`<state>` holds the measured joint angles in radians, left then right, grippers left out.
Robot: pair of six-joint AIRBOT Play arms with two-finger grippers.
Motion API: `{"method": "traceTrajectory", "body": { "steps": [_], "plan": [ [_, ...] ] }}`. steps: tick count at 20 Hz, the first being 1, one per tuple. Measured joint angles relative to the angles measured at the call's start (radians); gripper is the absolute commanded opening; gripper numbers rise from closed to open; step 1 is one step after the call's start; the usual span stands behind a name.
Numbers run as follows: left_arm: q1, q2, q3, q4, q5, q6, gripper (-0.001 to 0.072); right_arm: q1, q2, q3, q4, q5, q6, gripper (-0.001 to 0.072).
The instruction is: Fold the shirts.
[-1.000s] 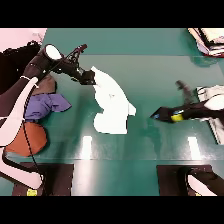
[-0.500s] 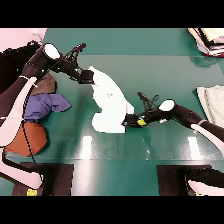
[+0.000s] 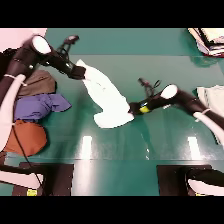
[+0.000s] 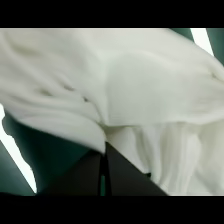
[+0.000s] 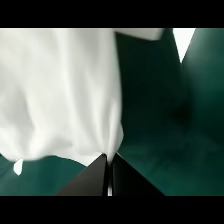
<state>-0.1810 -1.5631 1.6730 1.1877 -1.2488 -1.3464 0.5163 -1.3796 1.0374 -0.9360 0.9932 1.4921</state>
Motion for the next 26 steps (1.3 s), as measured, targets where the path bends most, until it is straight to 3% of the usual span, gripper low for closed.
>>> {"method": "traceTrajectory", "body": {
  "steps": [6, 15, 20, 26],
  "plan": [
    [0.011, 0.230, 0.077, 0.105, -0.005, 0.064, 0.0021, -0.251, 0.232, 0.222, -0.238, 0.126, 0.084, 0.0017],
    [0.013, 0.513, 0.197, 0.123, -0.002, 0.089, 0.0021, -0.427, 0.487, 0.535, -0.284, 0.186, 0.083, 0.0017],
    [0.012, 0.604, 0.288, 0.121, -0.030, 0.096, 0.0022, -0.507, 0.526, 0.705, -0.287, 0.300, 0.072, 0.0017],
    [0.012, 0.612, 0.326, 0.056, -0.075, 0.099, 0.0021, -0.587, 0.414, 0.847, -0.288, 0.574, 0.071, 0.0017]
  ]
}}
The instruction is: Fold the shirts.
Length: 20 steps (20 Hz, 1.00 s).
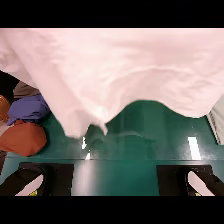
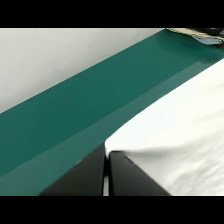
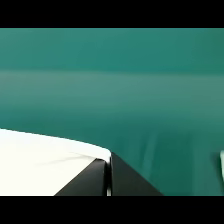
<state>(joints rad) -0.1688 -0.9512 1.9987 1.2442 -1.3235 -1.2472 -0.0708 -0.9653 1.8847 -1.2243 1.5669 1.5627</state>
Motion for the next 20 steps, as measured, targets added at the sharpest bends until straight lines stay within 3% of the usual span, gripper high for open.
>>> {"method": "traceTrajectory", "body": {
  "steps": [6, 14, 15, 16, 17, 20],
  "plan": [
    [0.000, -0.180, -0.239, -0.014, 0.003, 0.000, 0.0022, -0.014, -0.210, -0.238, -0.015, 0.097, 0.005, 0.0018],
    [0.002, -0.619, -0.409, -0.130, 0.195, 0.076, 0.0025, 0.017, -0.478, -0.466, -0.017, -0.158, -0.023, 0.0018],
    [0.002, -0.651, -0.414, -0.138, 0.227, 0.080, 0.0169, 0.022, -0.500, -0.459, -0.017, -0.180, -0.024, 0.0033],
    [0.002, -0.670, -0.416, -0.141, 0.253, 0.082, 0.0424, 0.027, -0.517, -0.447, -0.014, -0.200, -0.024, 0.0165],
    [0.003, -0.684, -0.415, -0.138, 0.273, 0.079, 0.0554, 0.030, -0.534, -0.433, -0.017, -0.214, -0.025, 0.0339],
    [0.011, -0.710, -0.390, -0.131, 0.277, 0.047, 0.0550, 0.037, -0.564, -0.376, -0.010, -0.232, -0.027, 0.0372]
  ]
}}
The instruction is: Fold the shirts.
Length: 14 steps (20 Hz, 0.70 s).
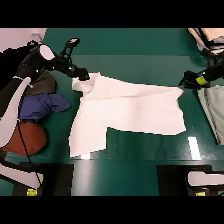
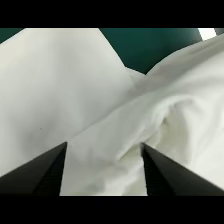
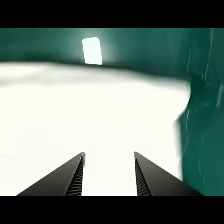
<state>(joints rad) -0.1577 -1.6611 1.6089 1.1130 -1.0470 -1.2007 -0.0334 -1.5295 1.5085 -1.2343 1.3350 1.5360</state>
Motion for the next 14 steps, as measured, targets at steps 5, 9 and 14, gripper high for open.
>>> {"method": "traceTrajectory", "body": {
  "steps": [5, 9, 14],
  "plan": [
    [0.101, 0.011, 0.058, 0.007, -0.231, -0.058, 0.0550, -0.013, 0.067, 0.003, 0.003, 0.021, -0.034, 0.0372],
    [0.175, 0.114, -0.094, 0.005, -0.328, -0.077, 0.0550, -0.047, 0.209, -0.153, 0.003, 0.030, -0.061, 0.0515],
    [0.189, 0.285, -0.473, -0.013, -0.280, -0.077, 0.0550, -0.101, 0.369, -0.373, 0.007, 0.028, -0.077, 0.0514]
  ]
}}
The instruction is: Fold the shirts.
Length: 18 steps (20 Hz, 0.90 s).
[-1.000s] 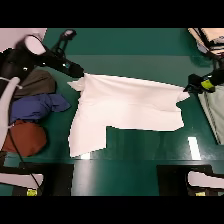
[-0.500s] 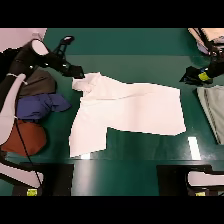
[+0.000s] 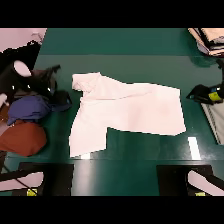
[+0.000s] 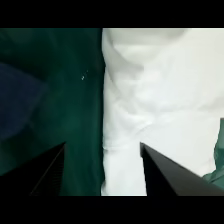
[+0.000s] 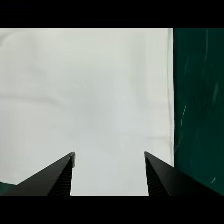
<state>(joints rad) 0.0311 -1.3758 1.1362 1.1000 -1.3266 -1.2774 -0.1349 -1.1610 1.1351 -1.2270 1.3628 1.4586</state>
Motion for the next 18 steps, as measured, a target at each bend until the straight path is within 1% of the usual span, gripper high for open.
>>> {"method": "traceTrajectory", "body": {
  "steps": [3, 5, 6, 7, 8, 9, 14, 18],
  "plan": [
    [-0.021, 0.056, -0.184, -0.055, 0.057, 0.032, 0.0550, -0.025, 0.069, -0.095, 0.001, -0.003, -0.003, 0.0511],
    [-0.049, 0.071, -0.264, -0.081, 0.102, 0.051, 0.0549, -0.033, 0.102, -0.135, 0.002, -0.003, -0.004, 0.0511],
    [-0.064, 0.076, -0.288, -0.092, 0.122, 0.057, 0.0536, -0.035, 0.114, -0.147, 0.002, -0.002, -0.004, 0.0510],
    [-0.080, 0.079, -0.309, -0.097, 0.138, 0.058, 0.0334, -0.037, 0.125, -0.156, 0.002, -0.002, -0.005, 0.0511],
    [-0.089, 0.082, -0.323, -0.100, 0.149, 0.057, 0.0113, -0.040, 0.132, -0.163, 0.001, -0.001, -0.005, 0.0510],
    [-0.094, 0.084, -0.333, -0.101, 0.161, 0.052, 0.0021, -0.043, 0.137, -0.168, 0.001, 0.003, -0.005, 0.0511],
    [-0.110, 0.106, -0.331, -0.104, 0.175, 0.037, 0.0022, -0.124, 0.149, -0.202, -0.004, 0.052, -0.011, 0.0510],
    [-0.113, 0.143, -0.304, -0.107, 0.175, 0.031, 0.0022, -0.243, 0.150, -0.333, -0.001, 0.071, -0.019, 0.0508]
  ]
}}
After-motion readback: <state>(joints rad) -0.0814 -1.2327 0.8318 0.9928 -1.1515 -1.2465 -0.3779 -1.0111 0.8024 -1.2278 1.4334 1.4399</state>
